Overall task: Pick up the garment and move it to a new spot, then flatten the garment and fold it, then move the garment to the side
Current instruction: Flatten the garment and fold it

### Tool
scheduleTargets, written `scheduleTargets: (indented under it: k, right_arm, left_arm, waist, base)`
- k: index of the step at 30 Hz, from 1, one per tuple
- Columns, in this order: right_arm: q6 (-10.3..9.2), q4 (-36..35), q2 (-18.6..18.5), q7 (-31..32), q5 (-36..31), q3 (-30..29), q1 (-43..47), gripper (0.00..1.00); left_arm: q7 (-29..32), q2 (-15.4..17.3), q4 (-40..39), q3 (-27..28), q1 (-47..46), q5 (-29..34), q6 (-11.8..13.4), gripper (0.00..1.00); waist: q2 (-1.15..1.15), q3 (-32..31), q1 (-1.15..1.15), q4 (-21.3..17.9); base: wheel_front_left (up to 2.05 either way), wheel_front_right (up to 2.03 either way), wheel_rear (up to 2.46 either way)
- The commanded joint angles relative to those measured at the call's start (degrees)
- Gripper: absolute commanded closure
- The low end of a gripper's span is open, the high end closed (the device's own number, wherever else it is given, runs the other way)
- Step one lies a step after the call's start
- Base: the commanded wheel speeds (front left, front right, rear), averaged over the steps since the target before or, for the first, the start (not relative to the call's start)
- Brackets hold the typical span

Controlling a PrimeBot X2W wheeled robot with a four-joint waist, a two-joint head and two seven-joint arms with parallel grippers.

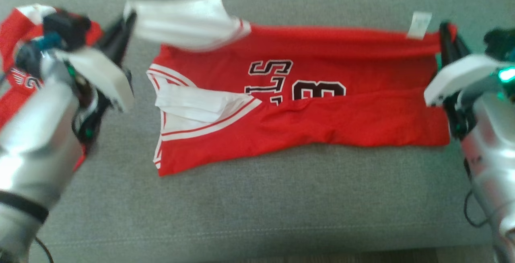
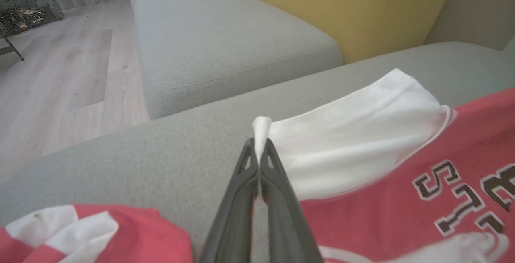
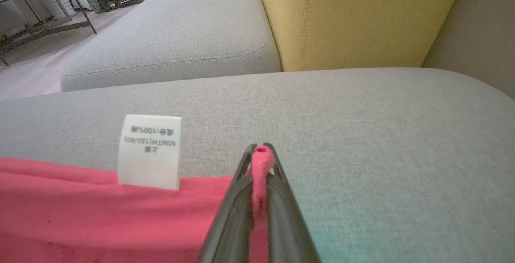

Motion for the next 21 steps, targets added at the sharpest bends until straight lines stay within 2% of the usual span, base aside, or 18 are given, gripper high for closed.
scheduleTargets:
  k: [1, 10, 16, 17, 18, 19, 21]
  right_arm:
    - [0.37, -2.23, -1.13, 0.55, 1.43, 1.8, 1.4, 1.0]
    - [0.37, -7.87, -6.23, 7.35, 8.68, 8.03, 9.56, 1.0]
    - [0.37, -14.1, -10.69, 14.9, 14.17, 11.89, 15.23, 1.0]
    - [0.37, -14.78, -11.13, 16.22, 14.94, 12.23, 15.99, 0.6]
    - [0.37, -15.26, -11.55, 17.79, 15.79, 12.5, 16.78, 0.0]
    - [0.37, -15.98, -11.99, 19.26, 16.43, 12.93, 17.51, 0.0]
    - [0.37, -17.54, -13.05, 20.78, 17.12, 12.89, 18.59, 0.0]
  left_arm:
    - [0.66, 3.6, -2.88, 1.43, -0.09, -0.97, 0.12, 1.0]
    - [8.13, 8.17, -15.17, -3.05, 10.91, -3.77, 0.21, 1.0]
    - [12.06, 10.89, -22.43, -5.06, 17.24, -5.38, 2.28, 1.0]
    - [12.28, 10.97, -22.93, -5.25, 17.86, -5.48, 2.66, 0.88]
    - [12.37, 11.03, -23.25, -5.5, 18.39, -5.37, 3.07, 0.25]
    - [12.3, 11.03, -23.48, -5.76, 18.79, -5.07, 3.51, 0.0]
    - [11.93, 10.98, -23.71, -6.34, 19.38, -4.02, 4.57, 0.0]
  waist:
    - [0.0, -2.33, 0.0, 0.81]
    - [0.0, -6.16, 0.0, 2.53]
    - [0.0, -8.47, 0.0, 2.71]
    - [0.0, -8.75, 0.0, 2.67]
    - [0.0, -9.04, 0.0, 2.64]
    - [0.0, -9.3, 0.0, 2.61]
    - [0.0, -9.83, 0.0, 2.47]
  base:
    - [0.0, 0.0, 0.0]
    - [0.0, 0.0, 0.0]
    - [0.0, 0.0, 0.0]
    - [0.0, 0.0, 0.0]
    - [0.0, 0.0, 0.0]
    - [0.0, 0.0, 0.0]
    - [0.0, 0.0, 0.0]
